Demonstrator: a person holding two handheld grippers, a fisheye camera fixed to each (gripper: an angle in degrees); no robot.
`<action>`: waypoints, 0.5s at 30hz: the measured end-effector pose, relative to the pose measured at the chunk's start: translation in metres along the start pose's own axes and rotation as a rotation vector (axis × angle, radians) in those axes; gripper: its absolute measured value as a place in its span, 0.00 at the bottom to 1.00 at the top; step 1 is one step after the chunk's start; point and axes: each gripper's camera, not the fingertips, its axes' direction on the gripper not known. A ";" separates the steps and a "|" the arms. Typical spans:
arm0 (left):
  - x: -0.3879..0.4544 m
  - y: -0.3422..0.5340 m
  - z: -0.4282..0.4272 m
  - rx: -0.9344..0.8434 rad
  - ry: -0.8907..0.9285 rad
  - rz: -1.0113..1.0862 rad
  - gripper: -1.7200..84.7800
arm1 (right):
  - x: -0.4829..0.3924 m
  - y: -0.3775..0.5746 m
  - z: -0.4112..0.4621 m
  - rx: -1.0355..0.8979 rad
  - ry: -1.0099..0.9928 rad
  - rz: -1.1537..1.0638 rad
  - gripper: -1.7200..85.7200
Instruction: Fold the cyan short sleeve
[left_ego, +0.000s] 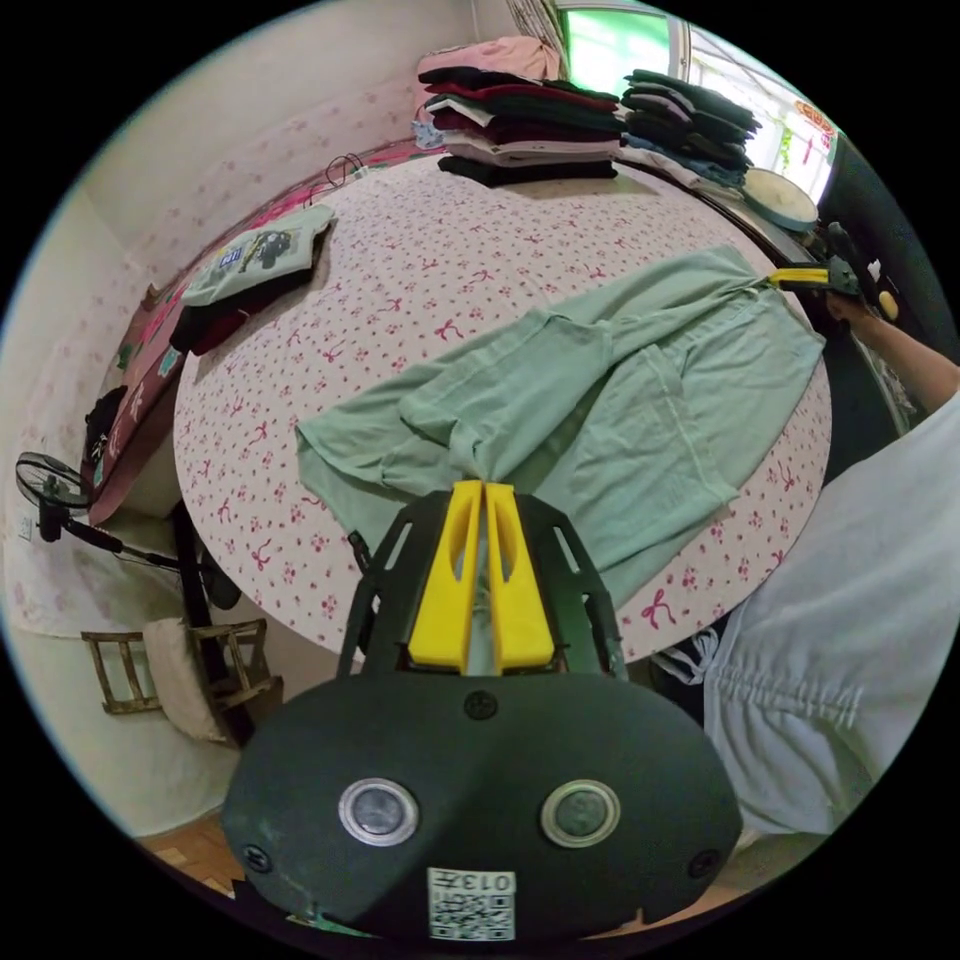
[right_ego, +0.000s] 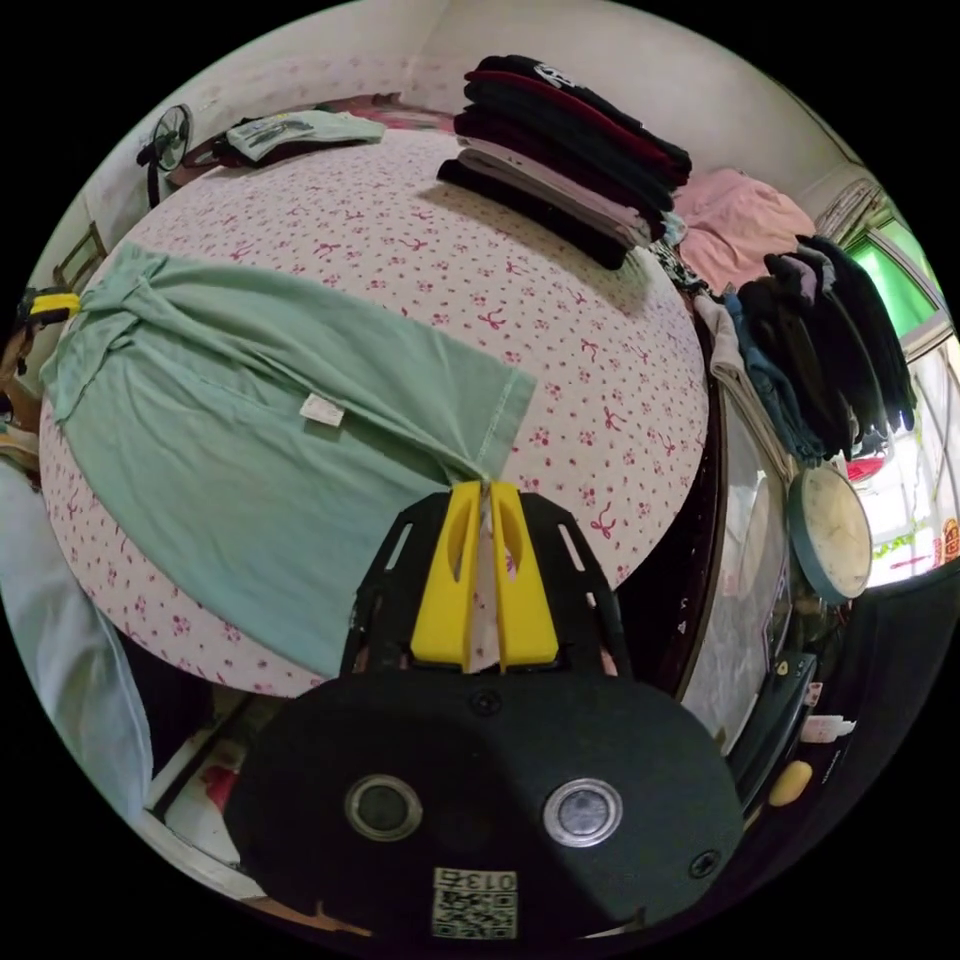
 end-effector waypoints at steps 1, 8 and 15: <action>-0.001 0.004 -0.006 0.000 -0.005 -0.022 0.02 | 0.005 0.005 -0.005 -0.003 -0.005 0.028 0.04; 0.058 -0.043 -0.034 0.150 -0.011 0.176 0.04 | 0.014 0.004 -0.014 0.044 -0.125 0.078 0.10; 0.161 -0.134 0.028 0.063 -0.001 0.591 0.04 | -0.011 -0.027 0.021 -0.089 -0.065 -0.076 0.05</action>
